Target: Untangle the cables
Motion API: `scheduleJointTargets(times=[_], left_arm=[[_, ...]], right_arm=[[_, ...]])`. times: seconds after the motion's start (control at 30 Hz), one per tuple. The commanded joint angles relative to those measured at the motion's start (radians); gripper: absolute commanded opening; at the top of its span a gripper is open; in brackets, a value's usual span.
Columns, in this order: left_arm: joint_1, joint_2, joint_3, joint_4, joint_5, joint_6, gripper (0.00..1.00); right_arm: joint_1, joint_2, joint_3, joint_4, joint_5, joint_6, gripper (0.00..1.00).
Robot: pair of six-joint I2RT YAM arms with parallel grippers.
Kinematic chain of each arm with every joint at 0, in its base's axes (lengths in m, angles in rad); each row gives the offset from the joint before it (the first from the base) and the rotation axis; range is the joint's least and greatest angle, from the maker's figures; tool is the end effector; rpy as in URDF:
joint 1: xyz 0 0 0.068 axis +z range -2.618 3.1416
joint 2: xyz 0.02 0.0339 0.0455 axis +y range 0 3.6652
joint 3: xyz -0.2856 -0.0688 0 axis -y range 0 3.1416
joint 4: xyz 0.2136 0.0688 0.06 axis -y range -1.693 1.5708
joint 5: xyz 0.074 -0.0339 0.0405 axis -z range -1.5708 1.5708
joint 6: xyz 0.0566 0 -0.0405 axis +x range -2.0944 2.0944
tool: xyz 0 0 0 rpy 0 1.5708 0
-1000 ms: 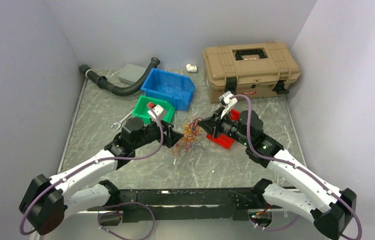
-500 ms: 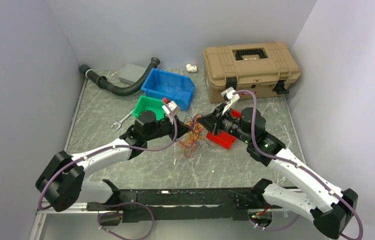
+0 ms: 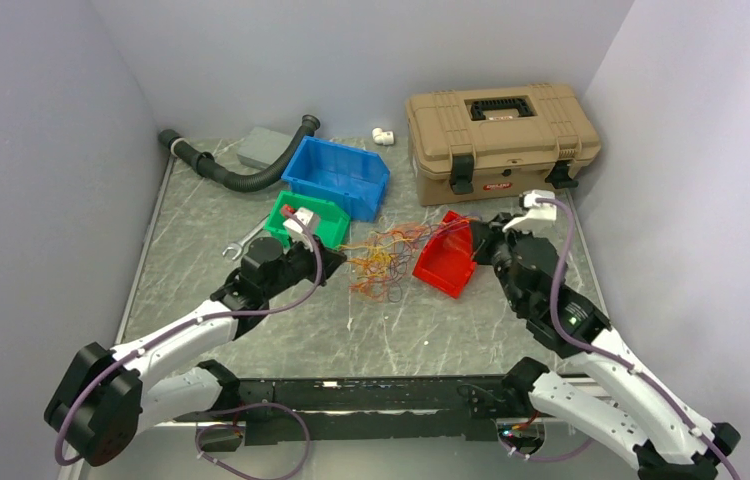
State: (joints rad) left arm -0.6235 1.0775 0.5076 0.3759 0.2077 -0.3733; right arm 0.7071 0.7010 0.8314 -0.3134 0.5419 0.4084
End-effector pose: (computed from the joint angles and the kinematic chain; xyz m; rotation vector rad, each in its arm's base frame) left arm 0.1750 -0.1402 0.2754 0.3870 1.8100 -0.8940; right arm 0.1149 0.0598 0.3627 0.1351 1.7346 0.3469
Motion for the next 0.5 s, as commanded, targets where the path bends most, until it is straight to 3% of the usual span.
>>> scheduleJointTargets(times=[0.0, 0.13, 0.2, 0.27, 0.37, 0.4, 0.47], left_arm=[[0.022, -0.039, -0.038, 0.020, 0.056, -0.022, 0.00], [0.023, -0.015, 0.006, -0.019, 0.094, -0.014, 0.00], [0.022, -0.006, 0.016, -0.014, 0.109, -0.015, 0.00], [0.022, 0.002, 0.023, 0.003, 0.139, -0.013, 0.00], [0.022, 0.019, 0.037, 0.030, 0.193, -0.017, 0.00], [0.021, 0.023, 0.041, 0.035, 0.206, -0.020, 0.00], [0.023, 0.024, 0.045, 0.041, 0.216, -0.025, 0.00]], right_arm=[[-0.004, -0.064, -0.031, 0.108, -0.102, -0.088, 0.00], [-0.004, -0.009, -0.006, 0.223, -0.566, -0.133, 0.00], [-0.005, 0.036, 0.027, 0.263, -0.743, -0.128, 0.00], [-0.005, 0.074, 0.056, 0.301, -0.882, -0.116, 0.06], [-0.004, 0.117, 0.082, 0.341, -1.025, -0.099, 0.52], [-0.005, 0.127, 0.091, 0.328, -1.034, -0.102, 0.62], [-0.004, 0.150, 0.108, 0.261, -0.964, -0.117, 0.70]])
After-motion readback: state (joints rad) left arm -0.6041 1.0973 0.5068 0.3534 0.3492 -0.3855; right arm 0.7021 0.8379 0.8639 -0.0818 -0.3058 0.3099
